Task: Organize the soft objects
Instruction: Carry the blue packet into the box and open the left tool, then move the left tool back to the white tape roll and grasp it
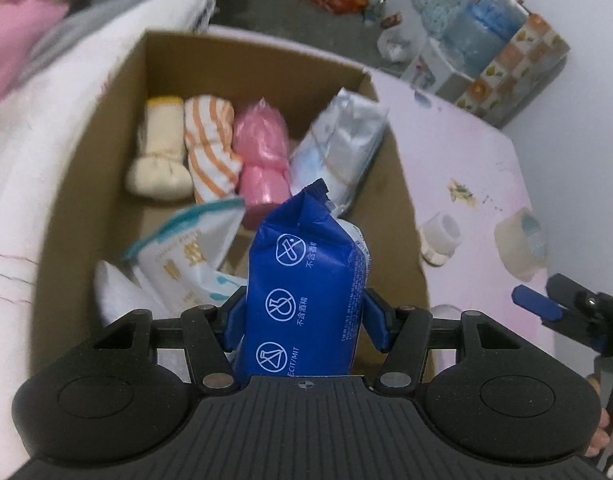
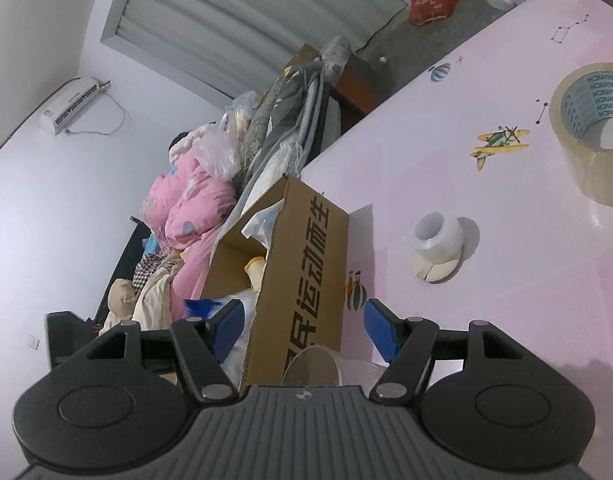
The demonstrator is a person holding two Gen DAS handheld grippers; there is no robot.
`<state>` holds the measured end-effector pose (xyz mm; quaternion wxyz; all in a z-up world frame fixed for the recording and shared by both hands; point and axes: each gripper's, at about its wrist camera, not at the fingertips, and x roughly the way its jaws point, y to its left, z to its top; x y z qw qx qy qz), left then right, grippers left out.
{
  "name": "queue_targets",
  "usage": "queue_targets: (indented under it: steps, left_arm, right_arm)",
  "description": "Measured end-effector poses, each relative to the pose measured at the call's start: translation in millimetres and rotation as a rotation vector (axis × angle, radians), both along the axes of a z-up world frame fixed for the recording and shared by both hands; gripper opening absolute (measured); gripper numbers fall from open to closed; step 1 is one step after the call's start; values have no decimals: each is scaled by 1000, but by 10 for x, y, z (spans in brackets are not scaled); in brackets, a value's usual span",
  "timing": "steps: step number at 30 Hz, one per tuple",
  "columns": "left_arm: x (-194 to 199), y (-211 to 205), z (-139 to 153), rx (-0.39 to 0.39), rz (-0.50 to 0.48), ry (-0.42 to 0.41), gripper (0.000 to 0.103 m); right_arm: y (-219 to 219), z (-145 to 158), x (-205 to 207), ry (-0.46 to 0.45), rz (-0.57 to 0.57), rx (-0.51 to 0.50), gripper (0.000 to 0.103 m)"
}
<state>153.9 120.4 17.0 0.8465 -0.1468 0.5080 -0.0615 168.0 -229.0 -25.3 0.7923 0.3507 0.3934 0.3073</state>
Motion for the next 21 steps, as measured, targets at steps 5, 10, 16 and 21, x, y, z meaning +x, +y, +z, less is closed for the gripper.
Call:
queue_targets:
  steps: [5,10,16,21]
  left_arm:
    - [128,-63,-229,-14,1,63,58]
    - [59,-30,-293,-62,1,109,61]
    - [5,-95,-213,-129,-27,87,65]
    - [-59,-109,-60,-128,-34,24,73]
  right_arm:
    - [56,-37,11,15,1,-5,57]
    - [75,-78,46,29,5,1,58]
    - [57,-165,80,55,-3,7,58]
    - [-29,-176,64,51,-28,6,58]
